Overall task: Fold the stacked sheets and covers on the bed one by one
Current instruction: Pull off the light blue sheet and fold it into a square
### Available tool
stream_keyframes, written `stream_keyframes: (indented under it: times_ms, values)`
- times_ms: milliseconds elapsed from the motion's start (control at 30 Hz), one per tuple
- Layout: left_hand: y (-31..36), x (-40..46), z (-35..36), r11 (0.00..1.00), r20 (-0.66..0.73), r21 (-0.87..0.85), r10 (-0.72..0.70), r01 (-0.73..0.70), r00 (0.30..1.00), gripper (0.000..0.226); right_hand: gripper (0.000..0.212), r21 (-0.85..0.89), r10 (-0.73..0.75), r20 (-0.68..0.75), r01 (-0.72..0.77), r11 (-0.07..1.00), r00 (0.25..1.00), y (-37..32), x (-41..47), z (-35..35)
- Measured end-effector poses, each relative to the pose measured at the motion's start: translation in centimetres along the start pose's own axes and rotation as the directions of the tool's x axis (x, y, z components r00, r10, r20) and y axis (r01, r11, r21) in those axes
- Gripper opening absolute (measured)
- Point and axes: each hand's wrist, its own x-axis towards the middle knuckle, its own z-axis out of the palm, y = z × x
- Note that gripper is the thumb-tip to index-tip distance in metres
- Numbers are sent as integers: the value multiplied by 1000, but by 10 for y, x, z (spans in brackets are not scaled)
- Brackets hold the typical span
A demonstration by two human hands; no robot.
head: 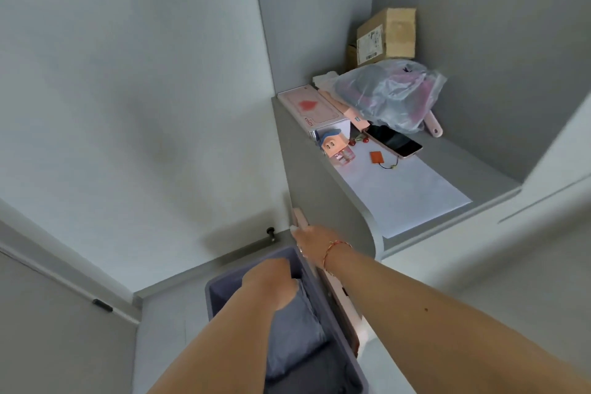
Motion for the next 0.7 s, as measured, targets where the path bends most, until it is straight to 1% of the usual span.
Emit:
stream_keyframes:
  times_ms: [67,133,200,267,300,367,433,533,600,700]
  values:
    - [14,-19,0,995,-13,18,97,-97,995,22,38,-7,45,-28,-46,999,999,5,-28,-13]
    - [31,-42,3,983,-25,61,173,-171,985,24,32,49,81,-77,-77,996,994,16,-62,-27]
    - [50,-64,6,970,-21,96,227,-224,974,27,40,101,105,-58,-99,990,993,34,-94,-37]
    - [70,-85,9,957,-15,103,272,-269,962,29,36,162,136,-87,-121,979,987,52,-131,-49]
    - [83,-96,10,950,-12,100,299,-297,954,30,35,209,165,-128,-135,968,978,64,-150,-57]
    - [110,-115,10,929,-6,110,357,-354,934,29,38,303,229,-205,-161,939,952,85,-185,-73]
    - [140,-131,13,899,-8,138,421,-416,907,32,41,291,282,-244,-207,934,928,108,-217,-88]
    - [188,-153,25,859,-17,151,498,-490,867,37,55,317,357,-323,-255,913,877,144,-272,-111]
    - [221,-170,34,826,-9,163,548,-540,836,36,54,331,400,-366,-284,900,840,170,-308,-123]
    - [264,-193,45,784,22,189,598,-591,801,32,55,414,483,-407,-314,854,776,209,-347,-131]
